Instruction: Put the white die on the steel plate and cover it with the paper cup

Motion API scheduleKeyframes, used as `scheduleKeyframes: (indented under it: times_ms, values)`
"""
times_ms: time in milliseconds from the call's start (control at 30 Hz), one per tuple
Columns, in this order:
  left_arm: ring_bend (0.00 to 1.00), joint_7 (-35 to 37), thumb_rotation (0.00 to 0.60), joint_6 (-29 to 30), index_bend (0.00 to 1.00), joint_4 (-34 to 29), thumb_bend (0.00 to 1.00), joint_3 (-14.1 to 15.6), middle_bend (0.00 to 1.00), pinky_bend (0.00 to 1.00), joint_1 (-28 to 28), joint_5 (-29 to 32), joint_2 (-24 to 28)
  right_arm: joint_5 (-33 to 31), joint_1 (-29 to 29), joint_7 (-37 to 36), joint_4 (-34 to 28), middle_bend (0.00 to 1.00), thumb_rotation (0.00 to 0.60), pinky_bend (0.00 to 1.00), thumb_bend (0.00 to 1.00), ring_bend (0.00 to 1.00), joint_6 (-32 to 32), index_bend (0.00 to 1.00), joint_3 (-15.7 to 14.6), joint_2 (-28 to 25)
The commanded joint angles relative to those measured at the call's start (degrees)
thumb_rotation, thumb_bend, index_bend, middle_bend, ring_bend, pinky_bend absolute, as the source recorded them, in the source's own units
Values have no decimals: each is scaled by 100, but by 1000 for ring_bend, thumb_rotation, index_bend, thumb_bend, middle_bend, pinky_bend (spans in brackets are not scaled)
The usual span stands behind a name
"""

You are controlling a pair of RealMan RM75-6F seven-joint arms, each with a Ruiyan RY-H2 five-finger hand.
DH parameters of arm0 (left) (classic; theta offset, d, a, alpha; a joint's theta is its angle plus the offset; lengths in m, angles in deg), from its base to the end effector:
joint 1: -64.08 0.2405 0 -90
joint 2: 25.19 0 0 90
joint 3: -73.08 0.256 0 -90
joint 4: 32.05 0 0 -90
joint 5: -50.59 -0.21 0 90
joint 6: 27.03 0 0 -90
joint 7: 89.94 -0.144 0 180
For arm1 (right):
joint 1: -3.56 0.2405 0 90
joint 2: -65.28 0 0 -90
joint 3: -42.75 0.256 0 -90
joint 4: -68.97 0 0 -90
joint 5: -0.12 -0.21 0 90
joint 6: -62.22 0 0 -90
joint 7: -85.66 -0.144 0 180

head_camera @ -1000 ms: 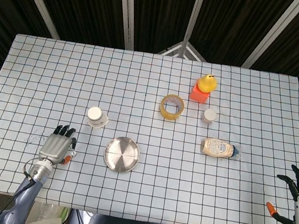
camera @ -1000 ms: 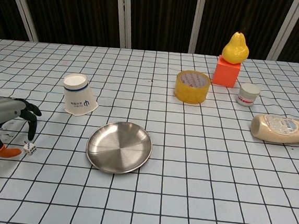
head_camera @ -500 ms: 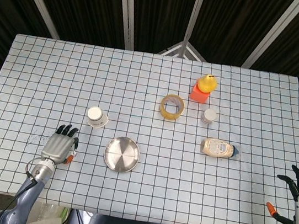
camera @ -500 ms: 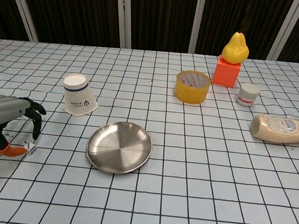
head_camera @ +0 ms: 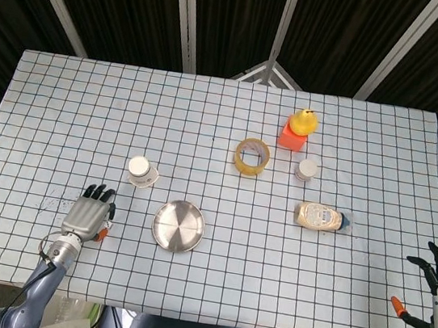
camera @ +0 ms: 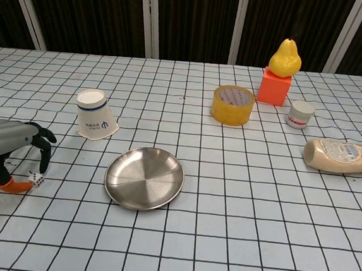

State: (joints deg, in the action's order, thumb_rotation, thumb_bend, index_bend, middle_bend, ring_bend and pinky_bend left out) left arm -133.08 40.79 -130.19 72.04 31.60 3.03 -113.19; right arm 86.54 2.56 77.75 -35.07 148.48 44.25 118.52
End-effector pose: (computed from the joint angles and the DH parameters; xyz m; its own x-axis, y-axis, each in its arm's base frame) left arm -0.2119 0.2574 -0.0212 0.5567 0.4181 0.7178 0.8223 -0.1543 -0.5478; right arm -0.2984 -0.1438 0.1979 0.2514 -0.0361 0.9672 -0.9642 0.0779 0.2535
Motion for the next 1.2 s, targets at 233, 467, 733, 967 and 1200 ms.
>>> scheduleKeyframes:
  times_ms: [233,467,733,967,1200]
  values:
    - [0,10,600,-37,477,11,443,2,98,0,-19,-25,-11,0,2,-14,12,51,600,0,234,85,-4,256,0,0]
    - [0,-21,600,-44,488,24,460,7,100,0,-28,8,-20,3,2,-24,20,51,600,0,234,85,-8,256,-4,2]
    - [0,-29,600,-37,492,16,460,0,100,0,-35,24,-12,7,10,-6,22,51,600,0,235,86,-18,256,-4,16]
    - [0,-45,600,-26,507,11,482,6,105,0,-35,43,-12,1,5,-4,11,51,600,0,234,86,-12,256,-5,14]
    - [0,119,600,-64,522,-7,500,-40,109,0,-18,23,-35,1,8,-8,21,51,600,0,234,85,-27,256,-12,16]
